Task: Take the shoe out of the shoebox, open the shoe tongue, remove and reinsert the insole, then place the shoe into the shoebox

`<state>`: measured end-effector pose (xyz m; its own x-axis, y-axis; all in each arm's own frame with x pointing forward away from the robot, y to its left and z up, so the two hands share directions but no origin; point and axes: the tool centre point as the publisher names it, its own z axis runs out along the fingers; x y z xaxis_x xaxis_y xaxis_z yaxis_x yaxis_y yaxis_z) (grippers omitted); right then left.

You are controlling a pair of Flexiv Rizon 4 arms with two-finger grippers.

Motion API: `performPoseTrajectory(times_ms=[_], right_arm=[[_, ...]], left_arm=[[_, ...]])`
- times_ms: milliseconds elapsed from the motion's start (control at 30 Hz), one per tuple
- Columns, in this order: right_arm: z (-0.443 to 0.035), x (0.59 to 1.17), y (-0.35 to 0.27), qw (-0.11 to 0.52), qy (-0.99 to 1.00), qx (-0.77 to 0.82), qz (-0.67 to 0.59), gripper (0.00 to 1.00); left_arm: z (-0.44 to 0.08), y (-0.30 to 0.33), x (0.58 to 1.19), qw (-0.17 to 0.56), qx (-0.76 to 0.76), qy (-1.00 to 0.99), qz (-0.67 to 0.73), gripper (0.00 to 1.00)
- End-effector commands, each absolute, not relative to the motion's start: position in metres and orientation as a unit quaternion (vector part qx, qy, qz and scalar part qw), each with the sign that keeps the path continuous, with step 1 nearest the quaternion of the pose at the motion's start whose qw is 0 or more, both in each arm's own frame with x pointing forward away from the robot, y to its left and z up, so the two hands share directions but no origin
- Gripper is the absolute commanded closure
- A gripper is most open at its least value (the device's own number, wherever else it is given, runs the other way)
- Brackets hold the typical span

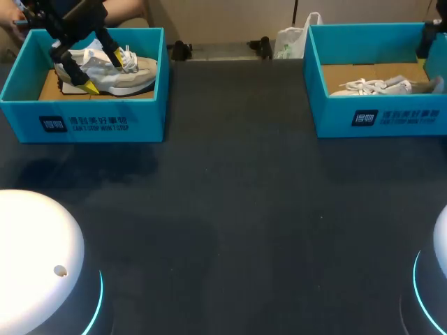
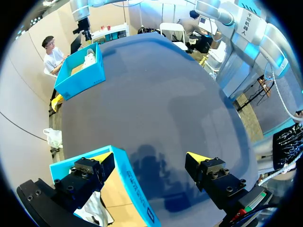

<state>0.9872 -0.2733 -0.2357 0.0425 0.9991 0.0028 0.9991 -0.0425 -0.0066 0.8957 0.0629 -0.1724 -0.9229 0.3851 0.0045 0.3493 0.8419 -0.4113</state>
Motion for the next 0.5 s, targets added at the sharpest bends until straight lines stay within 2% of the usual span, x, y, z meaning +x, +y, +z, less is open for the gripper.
performPoseTrajectory(times_ms=[33,500], right_arm=[[-0.221,0.954,-0.263,-0.003,-0.688,-0.726,-0.008,0.0],[-0.221,0.902,-0.229,0.0,-0.664,-0.748,-0.003,0.0]], left_arm=[[-0.172,0.063,0.895,0.044,-0.192,-0.959,0.205,0.0],[-0.172,0.063,0.895,0.044,-0.192,-0.959,0.205,0.0]])
